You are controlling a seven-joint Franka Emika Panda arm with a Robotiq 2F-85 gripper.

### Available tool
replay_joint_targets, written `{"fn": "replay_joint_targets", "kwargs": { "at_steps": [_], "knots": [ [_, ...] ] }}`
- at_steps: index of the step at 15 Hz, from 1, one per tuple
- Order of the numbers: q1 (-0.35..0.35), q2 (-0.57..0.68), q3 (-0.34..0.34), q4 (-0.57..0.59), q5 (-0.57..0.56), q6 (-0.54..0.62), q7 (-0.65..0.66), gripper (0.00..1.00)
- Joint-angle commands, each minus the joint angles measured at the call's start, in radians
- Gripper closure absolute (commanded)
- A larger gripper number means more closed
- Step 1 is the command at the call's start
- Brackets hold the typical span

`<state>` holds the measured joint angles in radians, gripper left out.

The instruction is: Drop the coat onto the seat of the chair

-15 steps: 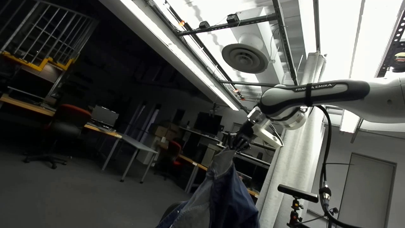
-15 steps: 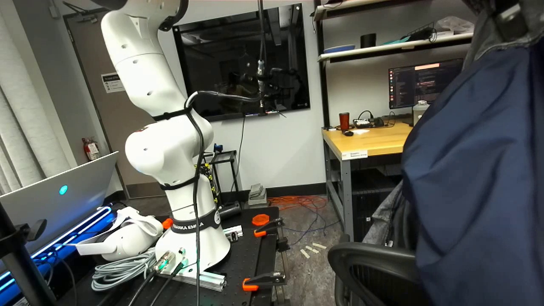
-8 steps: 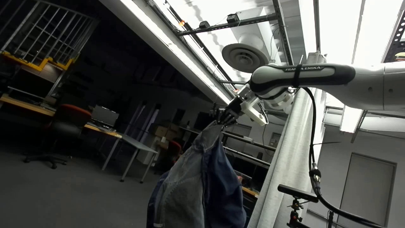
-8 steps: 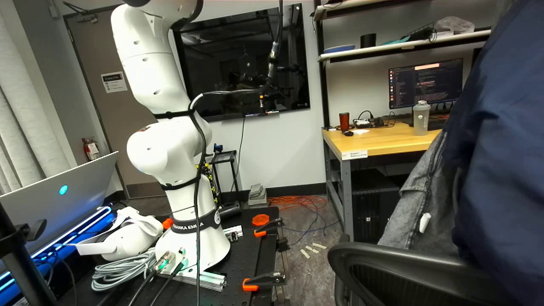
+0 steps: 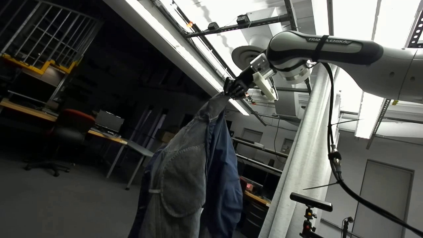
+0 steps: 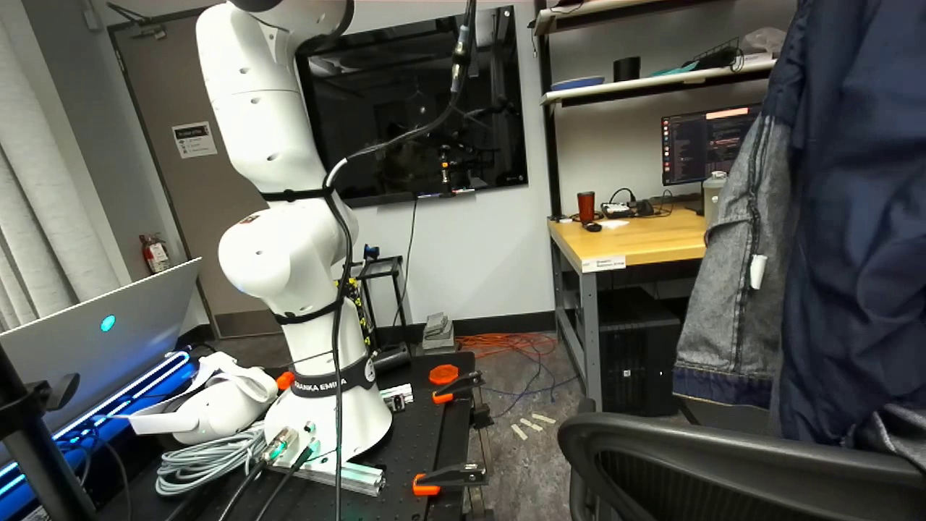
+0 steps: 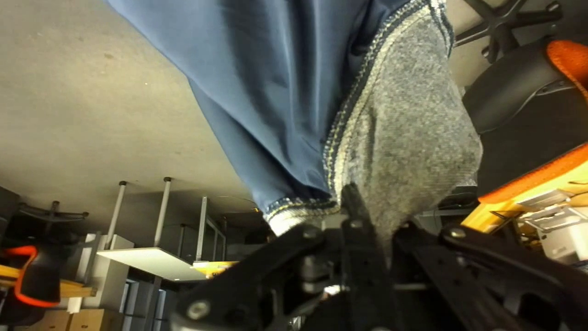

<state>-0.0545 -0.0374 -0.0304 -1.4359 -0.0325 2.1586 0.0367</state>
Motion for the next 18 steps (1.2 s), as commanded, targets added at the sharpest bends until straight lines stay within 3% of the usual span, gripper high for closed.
{"fn": "replay_joint_targets", "kwargs": {
  "at_steps": [1, 6, 10, 13, 18],
  "knots": [
    [0.028, 0.059, 0.019, 0.187, -0.003, -0.067, -0.04, 0.99],
    [0.055, 0.106, 0.047, 0.335, 0.041, -0.151, -0.115, 0.99],
    [0.043, 0.127, 0.055, 0.371, 0.081, -0.175, -0.17, 0.99],
    [0.007, 0.119, 0.025, 0.302, 0.111, -0.151, -0.196, 0.99],
    [-0.059, 0.086, -0.031, 0.076, 0.108, -0.123, -0.273, 0.99]
  ]
}}
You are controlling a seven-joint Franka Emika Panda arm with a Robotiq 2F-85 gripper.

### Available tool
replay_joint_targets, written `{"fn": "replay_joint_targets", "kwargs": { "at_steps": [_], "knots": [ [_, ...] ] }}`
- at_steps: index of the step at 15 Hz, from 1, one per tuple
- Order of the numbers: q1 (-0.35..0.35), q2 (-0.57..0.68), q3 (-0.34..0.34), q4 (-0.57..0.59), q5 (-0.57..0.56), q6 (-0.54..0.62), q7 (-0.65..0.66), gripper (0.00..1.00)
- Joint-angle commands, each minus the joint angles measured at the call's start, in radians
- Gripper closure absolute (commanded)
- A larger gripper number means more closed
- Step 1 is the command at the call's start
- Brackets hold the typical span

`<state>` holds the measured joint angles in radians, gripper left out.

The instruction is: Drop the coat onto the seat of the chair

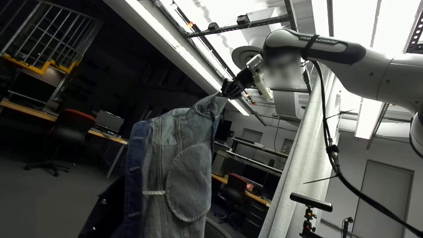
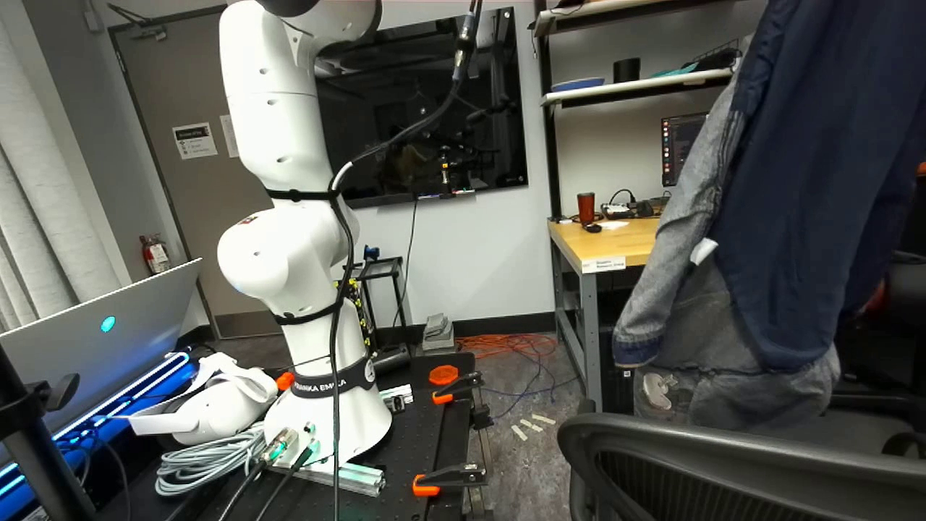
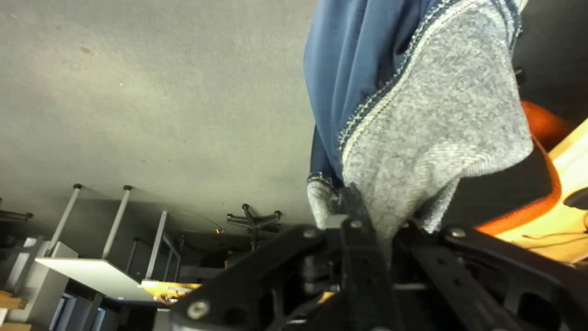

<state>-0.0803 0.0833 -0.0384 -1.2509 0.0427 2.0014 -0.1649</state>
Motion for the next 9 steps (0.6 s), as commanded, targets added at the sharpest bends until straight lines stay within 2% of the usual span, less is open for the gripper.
{"fn": "replay_joint_targets", "kwargs": {
  "at_steps": [1, 4, 5, 7, 9],
  "knots": [
    [-0.041, -0.044, -0.028, -0.163, 0.03, 0.035, -0.092, 0.99],
    [-0.055, -0.07, -0.038, -0.353, 0.018, 0.048, -0.165, 0.99],
    [-0.061, -0.076, -0.041, -0.398, 0.043, 0.047, -0.191, 0.72],
    [-0.063, -0.092, -0.054, -0.471, 0.049, 0.061, -0.235, 0.63],
    [-0.064, -0.118, -0.064, -0.532, 0.042, 0.072, -0.276, 0.47]
  ]
}}
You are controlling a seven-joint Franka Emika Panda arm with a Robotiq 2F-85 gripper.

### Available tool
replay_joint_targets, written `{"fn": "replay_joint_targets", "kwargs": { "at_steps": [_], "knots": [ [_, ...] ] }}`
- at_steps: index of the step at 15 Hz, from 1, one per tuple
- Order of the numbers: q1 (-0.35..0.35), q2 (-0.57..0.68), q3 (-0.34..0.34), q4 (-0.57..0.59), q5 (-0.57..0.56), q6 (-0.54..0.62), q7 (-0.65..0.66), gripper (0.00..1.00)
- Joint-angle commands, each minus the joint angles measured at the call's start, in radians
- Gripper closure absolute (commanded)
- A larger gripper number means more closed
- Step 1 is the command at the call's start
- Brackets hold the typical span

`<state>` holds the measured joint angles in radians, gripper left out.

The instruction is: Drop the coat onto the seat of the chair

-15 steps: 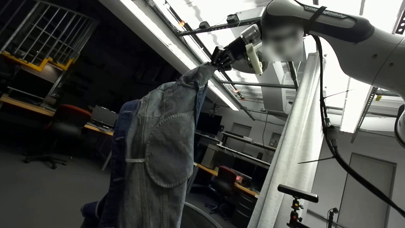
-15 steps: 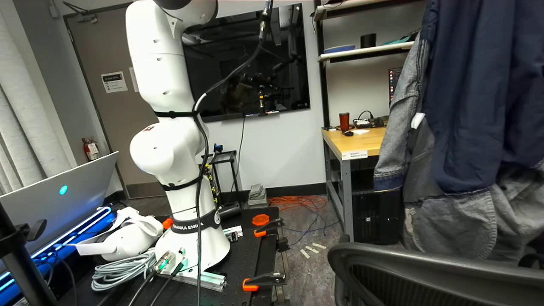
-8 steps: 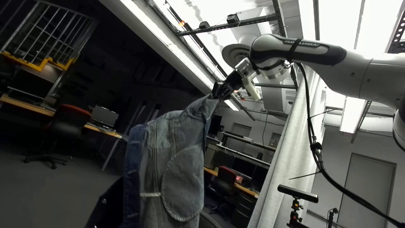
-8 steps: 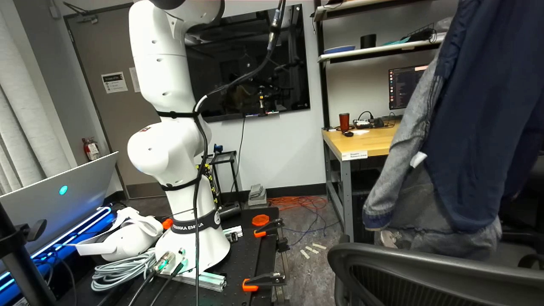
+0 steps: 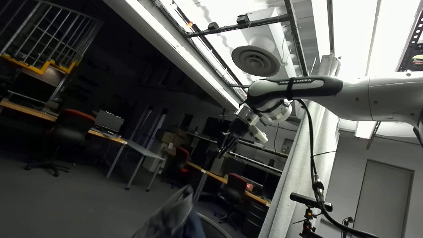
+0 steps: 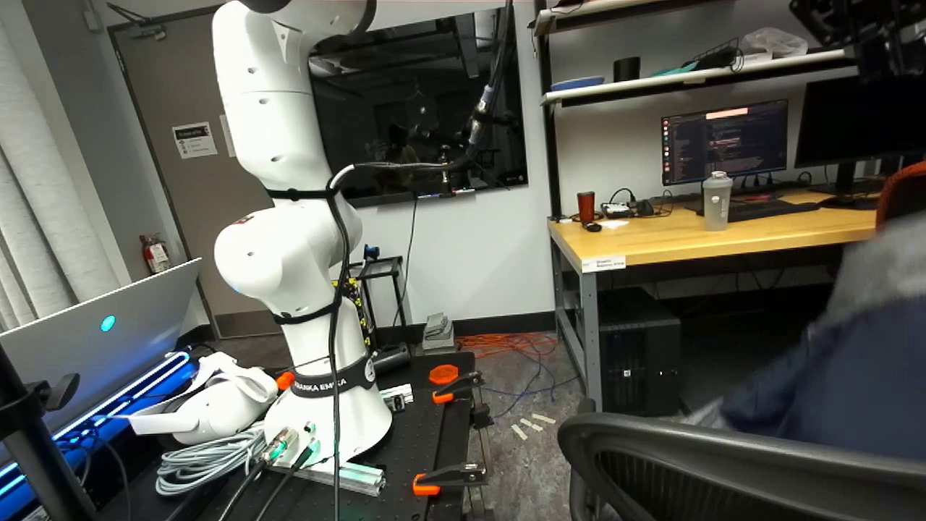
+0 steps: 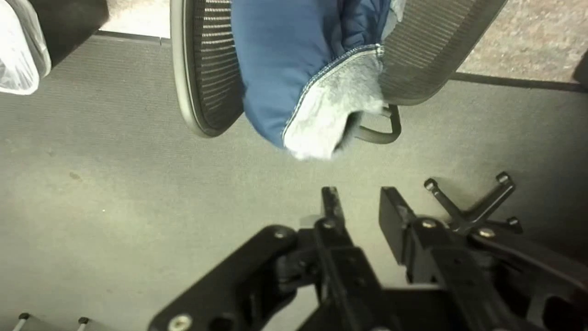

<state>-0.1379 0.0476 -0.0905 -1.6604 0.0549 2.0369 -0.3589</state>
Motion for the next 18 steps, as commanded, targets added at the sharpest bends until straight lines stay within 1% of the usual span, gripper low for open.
{"fn": "replay_joint_targets", "kwargs": {
  "at_steps": [1, 5, 6, 8, 13, 16, 18],
  "knots": [
    [-0.008, -0.096, -0.02, -0.147, 0.032, 0.039, -0.1, 0.38],
    [-0.011, -0.151, -0.056, -0.218, 0.055, 0.041, -0.139, 0.1],
    [-0.01, -0.167, -0.066, -0.237, 0.063, 0.044, -0.144, 0.01],
    [-0.009, -0.203, -0.085, -0.281, 0.076, 0.067, -0.152, 0.0],
    [0.0, -0.295, -0.122, -0.407, 0.072, 0.169, -0.167, 0.0],
    [0.004, -0.335, -0.14, -0.466, 0.064, 0.191, -0.177, 0.0],
    [0.003, -0.376, -0.157, -0.497, 0.059, 0.175, -0.197, 0.0]
  ]
}}
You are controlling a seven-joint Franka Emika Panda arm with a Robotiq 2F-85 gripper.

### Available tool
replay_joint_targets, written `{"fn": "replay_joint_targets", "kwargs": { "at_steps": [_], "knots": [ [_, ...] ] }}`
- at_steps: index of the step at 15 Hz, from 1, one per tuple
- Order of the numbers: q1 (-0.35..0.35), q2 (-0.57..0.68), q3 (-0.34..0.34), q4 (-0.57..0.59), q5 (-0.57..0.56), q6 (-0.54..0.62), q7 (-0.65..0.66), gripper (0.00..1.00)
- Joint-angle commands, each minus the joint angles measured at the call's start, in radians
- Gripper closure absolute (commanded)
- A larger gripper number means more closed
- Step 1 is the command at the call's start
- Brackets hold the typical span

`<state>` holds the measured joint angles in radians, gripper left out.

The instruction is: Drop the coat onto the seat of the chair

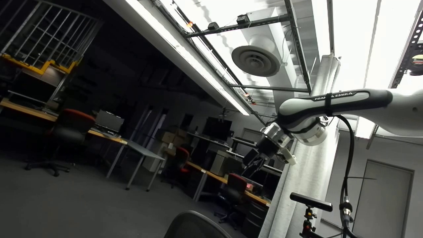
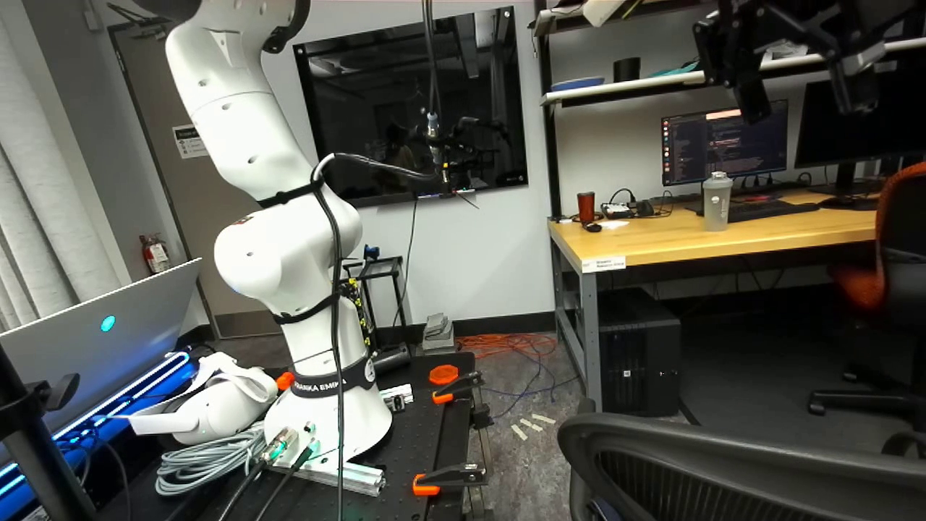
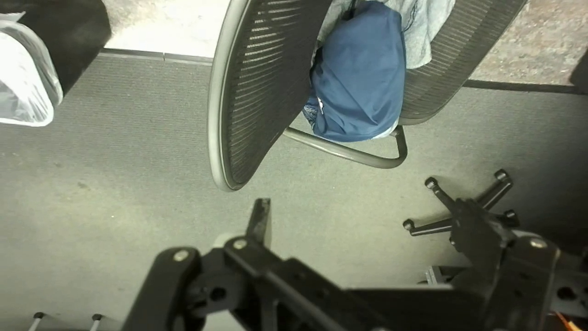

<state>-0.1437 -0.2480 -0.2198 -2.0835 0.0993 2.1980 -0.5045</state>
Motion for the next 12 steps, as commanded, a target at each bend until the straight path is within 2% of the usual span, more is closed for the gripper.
{"fn": "replay_joint_targets", "kwargs": {
  "at_steps": [1, 5, 12],
  "knots": [
    [0.012, -0.014, -0.017, -0.014, -0.004, -0.002, -0.004, 0.0],
    [0.014, -0.056, -0.032, -0.048, -0.005, -0.002, -0.018, 0.0],
    [0.014, -0.058, -0.032, -0.055, -0.005, -0.002, -0.019, 0.0]
  ]
}}
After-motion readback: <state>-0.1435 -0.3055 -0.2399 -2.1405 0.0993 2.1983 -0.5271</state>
